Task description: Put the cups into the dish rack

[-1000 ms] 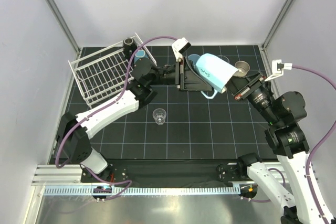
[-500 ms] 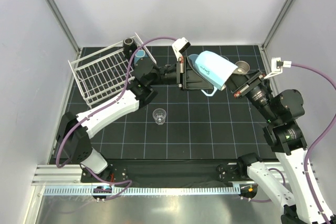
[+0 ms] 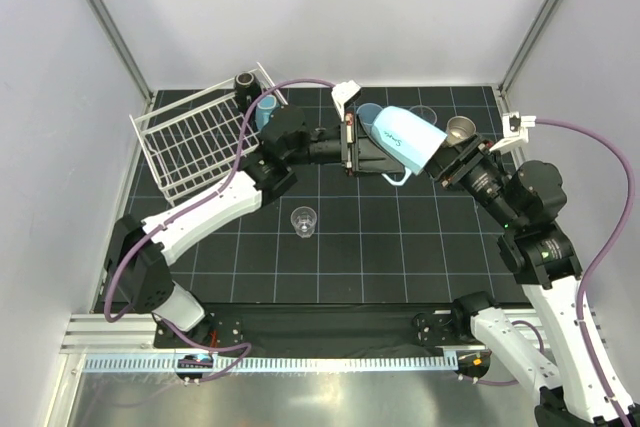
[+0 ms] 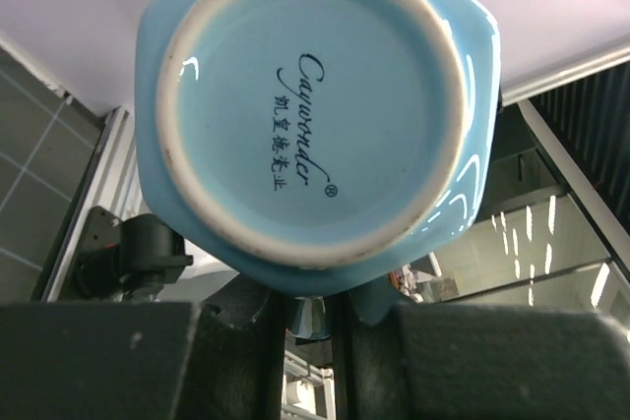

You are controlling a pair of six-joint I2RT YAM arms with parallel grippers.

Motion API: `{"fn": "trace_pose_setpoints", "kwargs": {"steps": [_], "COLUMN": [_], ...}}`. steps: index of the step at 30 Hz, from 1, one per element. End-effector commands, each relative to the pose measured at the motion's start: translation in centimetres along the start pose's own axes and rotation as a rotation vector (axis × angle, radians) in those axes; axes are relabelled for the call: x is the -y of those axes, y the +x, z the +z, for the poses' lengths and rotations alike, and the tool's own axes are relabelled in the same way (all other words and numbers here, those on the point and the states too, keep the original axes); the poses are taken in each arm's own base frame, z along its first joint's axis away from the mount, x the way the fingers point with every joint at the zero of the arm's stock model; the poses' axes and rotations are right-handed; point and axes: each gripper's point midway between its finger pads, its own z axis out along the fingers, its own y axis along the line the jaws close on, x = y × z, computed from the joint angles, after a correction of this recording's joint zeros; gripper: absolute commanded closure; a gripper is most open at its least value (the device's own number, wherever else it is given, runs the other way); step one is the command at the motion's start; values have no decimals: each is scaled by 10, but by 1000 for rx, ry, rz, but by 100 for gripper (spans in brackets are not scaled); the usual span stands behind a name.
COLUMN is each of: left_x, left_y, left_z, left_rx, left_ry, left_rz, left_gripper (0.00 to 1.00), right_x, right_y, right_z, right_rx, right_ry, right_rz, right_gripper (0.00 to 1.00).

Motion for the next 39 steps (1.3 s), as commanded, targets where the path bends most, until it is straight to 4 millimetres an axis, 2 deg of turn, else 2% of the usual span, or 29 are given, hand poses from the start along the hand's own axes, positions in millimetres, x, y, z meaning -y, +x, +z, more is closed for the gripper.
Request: {"fn": "trace_pose_setpoints", "kwargs": {"steps": [1,4,6,9,11,12,13,14,16,18,19,23,26,29,31,32,35,38,39], "left_x": [52,45,47,34,6,1,-18,-26,-38,-58,-69,-93,-112,-135,-148,-160,-178,-201,-216], "left_y": [-21,-28,-33,-54,-57,-73,-69,-74,-97,-102,-115,-137,-159,-172,-178,-183,-196,-211,-213], "left_z": [-19,-27,-34,-50,-63,-73,-84,-92,-116,-144,-167,-213,-263,-299,-313,-329,-355,-381,-388], "left_rx": [81,89,104,166,170,226,206,223,300,304,343,395,462,503,524,548,596,606,603], "left_ry": [71,19,7,-82,-231,-299,-396,-455,-609,-755,-873,-1063,-1242,-1396,-1451,-1516,-1577,-1653,-1687], "left_rz": [167,181,196,202,195,215,214,221,259,279,301,323,331,294,265,248,210,158,132], "left_gripper": [100,100,100,100,100,100,100,100,100,100,100,100,100,100,100,100,100,100,100], "right_x": [-6,-1,5,17,23,28,31,33,38,43,45,48,51,52,50,51,51,51,49], "right_y": [-12,-8,-5,4,9,14,17,19,24,29,30,28,26,23,21,18,11,-4,-7], "right_z": [-8,-10,-12,-17,-19,-21,-22,-24,-26,-28,-28,-28,-28,-31,-36,-37,-41,-49,-52], "right_rx": [30,9,1,-35,-52,-72,-82,-92,-115,-134,-136,-142,-147,-159,-171,-172,-187,-173,-175], "right_ry": [12,34,58,104,121,139,146,153,171,188,195,215,247,274,288,300,336,388,401], "right_rz": [-69,-87,-97,-115,-135,-136,-142,-152,-154,-157,-158,-170,-178,-185,-201,-209,-254,-309,-319], "right_gripper": [47,39,37,36,36,36,36,36,36,36,36,36,36,36,36,36,36,36,36]}}
